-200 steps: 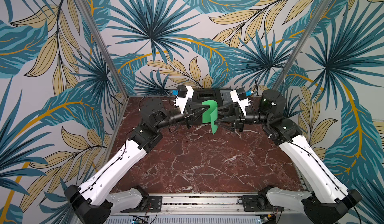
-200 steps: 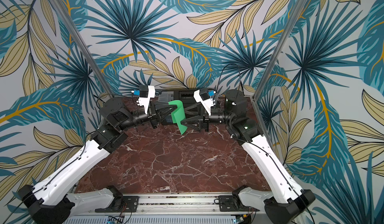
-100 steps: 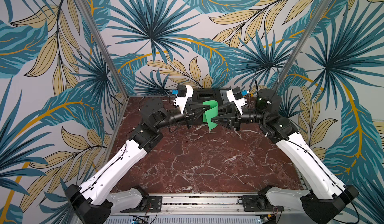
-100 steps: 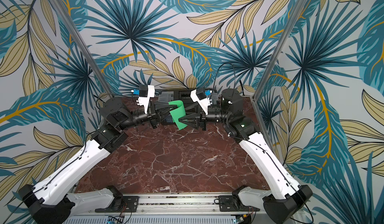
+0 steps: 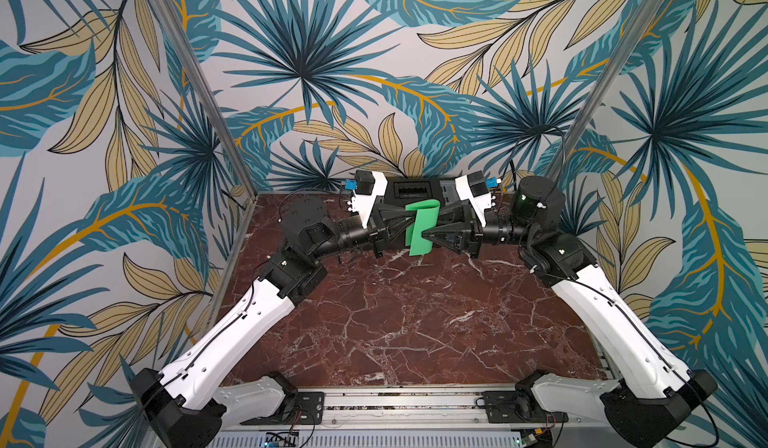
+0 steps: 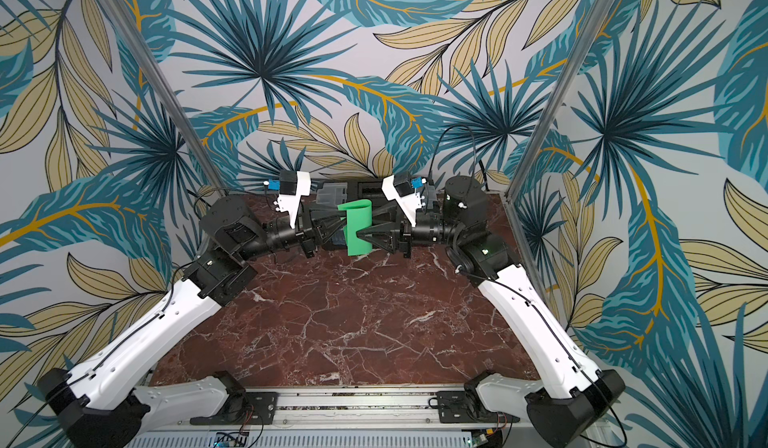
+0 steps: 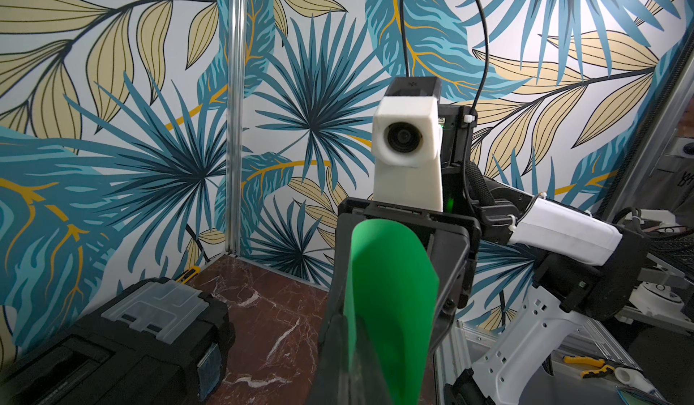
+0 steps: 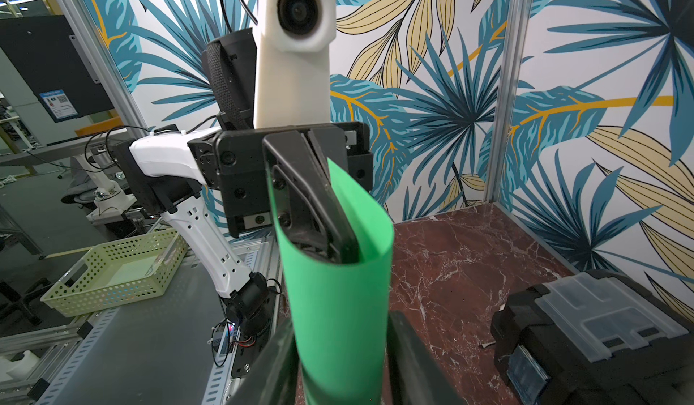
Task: Fold the square paper along the opposite sides
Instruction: Fold the paper.
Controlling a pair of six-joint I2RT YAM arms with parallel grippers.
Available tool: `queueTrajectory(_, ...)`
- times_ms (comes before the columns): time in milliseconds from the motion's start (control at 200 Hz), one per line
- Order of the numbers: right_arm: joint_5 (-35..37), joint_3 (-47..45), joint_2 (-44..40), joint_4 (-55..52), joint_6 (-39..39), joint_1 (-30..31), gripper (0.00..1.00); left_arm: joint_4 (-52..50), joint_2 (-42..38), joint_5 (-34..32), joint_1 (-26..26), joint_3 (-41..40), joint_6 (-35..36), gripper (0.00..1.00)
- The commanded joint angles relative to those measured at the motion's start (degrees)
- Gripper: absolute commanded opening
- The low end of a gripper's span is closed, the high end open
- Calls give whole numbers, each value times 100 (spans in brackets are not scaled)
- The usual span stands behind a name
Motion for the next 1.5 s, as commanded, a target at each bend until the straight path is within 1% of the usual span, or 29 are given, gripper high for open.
queueTrajectory(0,-21,42,67,173,53,54,43,152,-40,26,-5,-115,-40,0)
queueTrajectory(441,0,49,107,84,-55,124,42,134,-13,30,-11,-73,-25,0)
queueTrajectory(596,-8,58,110,79,-44,137,39,137,-22,30,-5,-90,-22,0)
queueTrajectory(876,1,64,117,79,-38,149,37,175,13,49,-5,-87,-43,0)
queueTrajectory(981,9,64,114,86,-38,156,34,190,30,70,-5,-88,-48,0)
queueTrajectory(1217,3,68,122,84,-22,162,31,211,39,67,-5,-90,-64,0)
queueTrajectory(1492,-12,62,107,189,49,164,31,237,48,74,-5,-125,-73,0)
